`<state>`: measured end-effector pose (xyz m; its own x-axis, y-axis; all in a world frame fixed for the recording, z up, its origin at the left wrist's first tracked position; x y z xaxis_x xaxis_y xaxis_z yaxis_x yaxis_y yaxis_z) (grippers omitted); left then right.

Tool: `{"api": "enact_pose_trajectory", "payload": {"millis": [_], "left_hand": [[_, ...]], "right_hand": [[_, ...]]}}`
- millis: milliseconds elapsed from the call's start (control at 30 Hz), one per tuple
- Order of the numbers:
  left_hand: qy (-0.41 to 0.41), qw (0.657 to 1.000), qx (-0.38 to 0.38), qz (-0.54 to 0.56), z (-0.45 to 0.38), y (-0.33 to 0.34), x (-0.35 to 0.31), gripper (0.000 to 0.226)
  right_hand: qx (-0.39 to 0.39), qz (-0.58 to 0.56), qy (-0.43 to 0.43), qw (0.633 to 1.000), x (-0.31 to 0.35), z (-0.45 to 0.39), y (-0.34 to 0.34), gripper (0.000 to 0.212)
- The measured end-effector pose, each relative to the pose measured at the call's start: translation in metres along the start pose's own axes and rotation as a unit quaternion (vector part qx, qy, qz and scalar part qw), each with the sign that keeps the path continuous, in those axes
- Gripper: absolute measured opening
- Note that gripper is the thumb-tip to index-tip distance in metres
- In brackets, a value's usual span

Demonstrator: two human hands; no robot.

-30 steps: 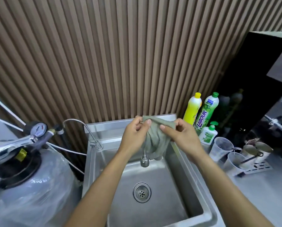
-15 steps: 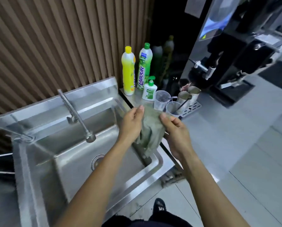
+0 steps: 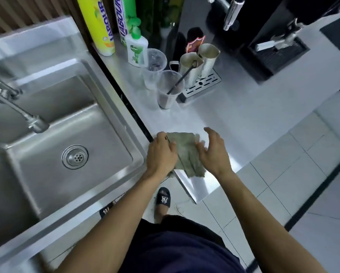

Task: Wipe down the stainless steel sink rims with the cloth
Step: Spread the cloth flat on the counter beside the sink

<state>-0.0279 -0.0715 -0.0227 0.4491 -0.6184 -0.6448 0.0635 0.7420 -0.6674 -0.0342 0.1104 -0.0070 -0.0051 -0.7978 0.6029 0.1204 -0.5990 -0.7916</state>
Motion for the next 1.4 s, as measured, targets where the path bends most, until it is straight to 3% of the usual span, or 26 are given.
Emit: {"api": "enact_pose_trajectory", "payload": {"millis": [100,200,267,333,500,767,1000,1133,1333,1400], "left_hand": [[0.164,0.977,-0.032,-0.132,0.003,0.023,0.010,0.037],[0.274,0.935,0.011,-0.223,-0.002,0.043,0.020,0.046],[0.265,0.919,0.065,-0.286,-0.006,0.051,0.024,0.065],[0.246,0.912,0.092,-0.314,-0.006,0.058,0.028,0.070],[0.235,0.920,0.036,-0.313,-0.002,0.065,0.028,0.066],[0.237,0.922,0.050,-0.301,-0.007,0.060,0.033,0.068],[0.220,0.946,0.073,-0.227,0.005,0.051,0.032,0.063],[0.252,0.945,0.035,-0.203,0.007,0.040,0.031,0.049],[0.269,0.949,0.017,-0.166,0.009,0.036,0.026,0.044],[0.275,0.947,0.008,-0.167,0.014,0.034,0.024,0.043]], "right_hand": [[0.032,0.086,-0.133,0.987,-0.015,0.017,0.021,0.052],[0.078,0.103,-0.188,0.974,-0.025,0.040,0.049,0.056],[0.103,0.099,-0.173,0.974,-0.037,0.047,0.058,0.059],[0.114,0.121,-0.180,0.969,-0.047,0.049,0.059,0.061],[0.129,0.160,-0.242,0.948,-0.056,0.046,0.059,0.062],[0.153,0.148,-0.272,0.938,-0.068,0.041,0.053,0.061],[0.077,0.118,-0.292,0.946,-0.068,0.044,0.043,0.055],[0.061,0.099,-0.287,0.951,-0.064,0.047,0.043,0.046],[0.055,0.060,-0.221,0.972,-0.045,0.046,0.037,0.042],[0.047,0.057,-0.216,0.973,-0.041,0.049,0.031,0.031]]}}
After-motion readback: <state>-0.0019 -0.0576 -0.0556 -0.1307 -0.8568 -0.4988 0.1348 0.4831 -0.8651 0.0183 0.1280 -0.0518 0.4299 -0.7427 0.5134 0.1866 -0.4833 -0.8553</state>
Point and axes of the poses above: each hand's wrist, its own z-axis away from the middle knuckle, its own y-axis out of the palm, x = y × z, the point moved 2 cm from there along -z, towards the middle knuckle, and after that the axes turned 9 degrees about -y, right-handed, at the moved point
